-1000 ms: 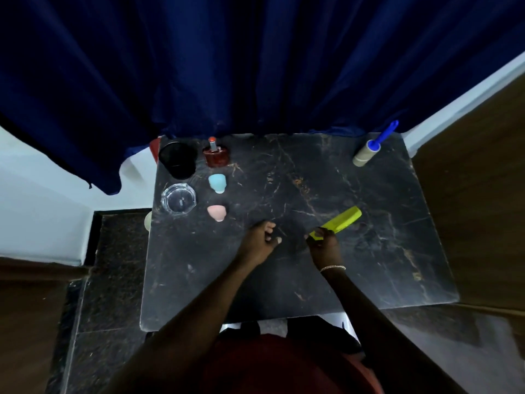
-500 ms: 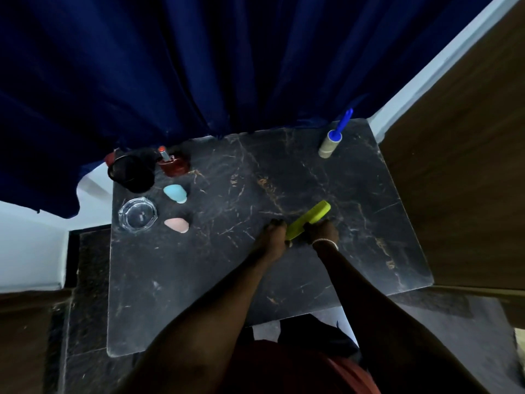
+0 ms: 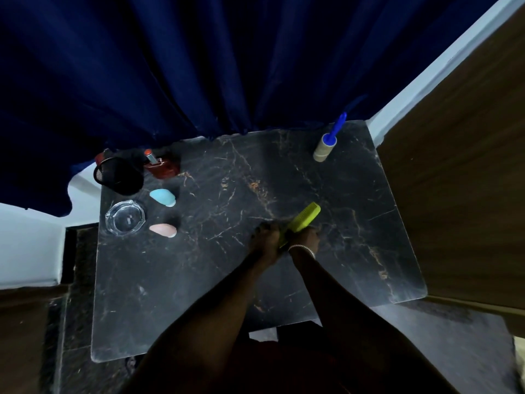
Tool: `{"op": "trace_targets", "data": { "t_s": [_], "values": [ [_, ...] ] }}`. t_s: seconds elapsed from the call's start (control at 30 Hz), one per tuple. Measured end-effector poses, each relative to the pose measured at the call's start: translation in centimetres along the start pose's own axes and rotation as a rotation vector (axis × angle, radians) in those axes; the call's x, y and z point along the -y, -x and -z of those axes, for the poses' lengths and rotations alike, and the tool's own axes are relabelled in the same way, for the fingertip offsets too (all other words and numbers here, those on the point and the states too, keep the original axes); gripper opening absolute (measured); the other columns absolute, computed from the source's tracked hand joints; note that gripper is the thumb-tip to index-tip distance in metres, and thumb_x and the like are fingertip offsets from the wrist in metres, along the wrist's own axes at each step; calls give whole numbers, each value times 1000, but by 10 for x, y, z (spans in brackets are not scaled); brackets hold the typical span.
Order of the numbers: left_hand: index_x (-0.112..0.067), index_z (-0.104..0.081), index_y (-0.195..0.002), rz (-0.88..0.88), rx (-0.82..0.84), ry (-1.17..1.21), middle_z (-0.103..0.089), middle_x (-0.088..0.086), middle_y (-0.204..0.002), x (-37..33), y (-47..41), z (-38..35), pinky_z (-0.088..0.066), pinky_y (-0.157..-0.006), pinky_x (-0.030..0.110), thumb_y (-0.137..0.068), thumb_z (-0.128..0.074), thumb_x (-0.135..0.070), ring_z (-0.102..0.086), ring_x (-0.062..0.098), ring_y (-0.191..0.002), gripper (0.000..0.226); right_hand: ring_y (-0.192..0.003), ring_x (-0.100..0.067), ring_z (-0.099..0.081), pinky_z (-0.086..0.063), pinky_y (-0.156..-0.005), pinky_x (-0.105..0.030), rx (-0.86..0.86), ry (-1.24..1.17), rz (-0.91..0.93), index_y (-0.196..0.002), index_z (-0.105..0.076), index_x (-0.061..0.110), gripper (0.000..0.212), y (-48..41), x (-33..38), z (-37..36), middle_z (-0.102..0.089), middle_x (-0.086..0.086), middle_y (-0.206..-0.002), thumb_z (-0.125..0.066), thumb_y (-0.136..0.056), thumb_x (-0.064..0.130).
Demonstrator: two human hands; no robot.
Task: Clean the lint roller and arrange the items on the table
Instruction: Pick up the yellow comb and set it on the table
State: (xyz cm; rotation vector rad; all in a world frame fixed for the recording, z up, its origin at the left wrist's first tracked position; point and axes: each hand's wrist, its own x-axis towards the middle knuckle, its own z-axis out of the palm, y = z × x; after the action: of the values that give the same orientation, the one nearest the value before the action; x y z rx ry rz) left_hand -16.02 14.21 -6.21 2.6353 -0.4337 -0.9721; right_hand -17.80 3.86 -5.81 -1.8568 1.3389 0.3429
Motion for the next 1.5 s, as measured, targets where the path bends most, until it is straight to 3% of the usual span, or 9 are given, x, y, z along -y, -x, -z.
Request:
{"op": "trace_targets", "data": {
  "t_s": [0.23, 0.37, 0.43, 0.57, 0.93, 1.03, 1.13, 1.27, 1.5],
  "values": [
    [-2, -58, -134, 30, -60, 239, -57, 20, -142, 5, -5, 0, -41, -114, 43, -102, -54, -18, -52, 36, -134, 36, -110, -27, -69, -50, -84, -26, 15, -107, 22, -113, -73, 5, 31, -1, -3, -3, -73, -15, -116, -74, -85, 18],
    [-7, -70, -105, 154, -6, 438, -72, 14, -117, 12, -3, 10, -52, -93, 36, -94, -69, -30, -67, 31, -111, 26, -101, -26, -69, -50, -79, -24, 19, -211, 64, -107, -74, -1, 22, 2, -9, -2, -74, -16, -106, -71, -86, 7],
    [-7, -72, -103, 173, 15, 503, -75, 12, -113, 19, -3, 15, -55, -92, 36, -90, -73, -25, -69, 28, -108, 22, -88, -24, -66, -55, -79, -32, 110, -258, 80, -105, -70, -4, 16, 3, -10, -3, -69, -15, -97, -64, -90, -2],
    [-3, -71, -106, 217, -2, 648, -74, 17, -114, 39, -2, 23, -55, -93, 38, -91, -65, -2, -69, 30, -109, 17, -44, -8, -58, -48, -44, -18, 248, -412, 97, -75, -62, 5, 28, 14, 0, -13, -61, -10, -70, -54, -90, -17],
    [10, -69, -96, 308, -262, 895, -74, 28, -103, 113, 21, 55, -58, -82, 41, -80, -76, 7, -68, 28, -90, 18, -58, -21, -51, -45, -58, -30, 429, -300, 205, -82, -59, 0, 20, 44, 74, -80, -58, -16, -79, -55, -90, -17],
    [-11, -61, -76, 298, -293, 951, -68, 16, -94, 135, 28, 62, -53, -81, 39, -80, -74, 13, -60, 22, -91, 28, -62, -25, -55, -53, -67, -43, 399, -239, 237, -73, -59, 4, 24, 49, 95, -99, -62, -20, -86, -57, -88, -15],
    [-30, -56, -85, 296, -256, 835, -62, 6, -103, 153, 31, 67, -48, -89, 29, -92, -66, 0, -55, 15, -98, 33, -60, -24, -55, -50, -59, -39, 382, -192, 242, -68, -59, 4, 28, 52, 113, -116, -63, -24, -89, -54, -87, -15],
    [-9, -67, -123, 304, -264, 731, -71, 14, -120, 168, 31, 67, -53, -101, 36, -92, -66, -9, -66, 25, -106, 31, -87, -30, -70, -59, -87, -50, 388, -105, 254, -95, -73, -6, 16, 50, 131, -134, -71, -30, -107, -59, -87, -9],
    [1, -66, -107, 266, -340, 719, -67, 12, -87, 180, 40, 58, -54, -87, 34, -85, -76, -12, -65, 24, -83, 27, -106, -35, -70, -55, -99, -47, 369, -24, 321, -109, -71, -10, 27, 59, 145, -157, -72, -27, -113, -73, -83, -4]
  ]
}}
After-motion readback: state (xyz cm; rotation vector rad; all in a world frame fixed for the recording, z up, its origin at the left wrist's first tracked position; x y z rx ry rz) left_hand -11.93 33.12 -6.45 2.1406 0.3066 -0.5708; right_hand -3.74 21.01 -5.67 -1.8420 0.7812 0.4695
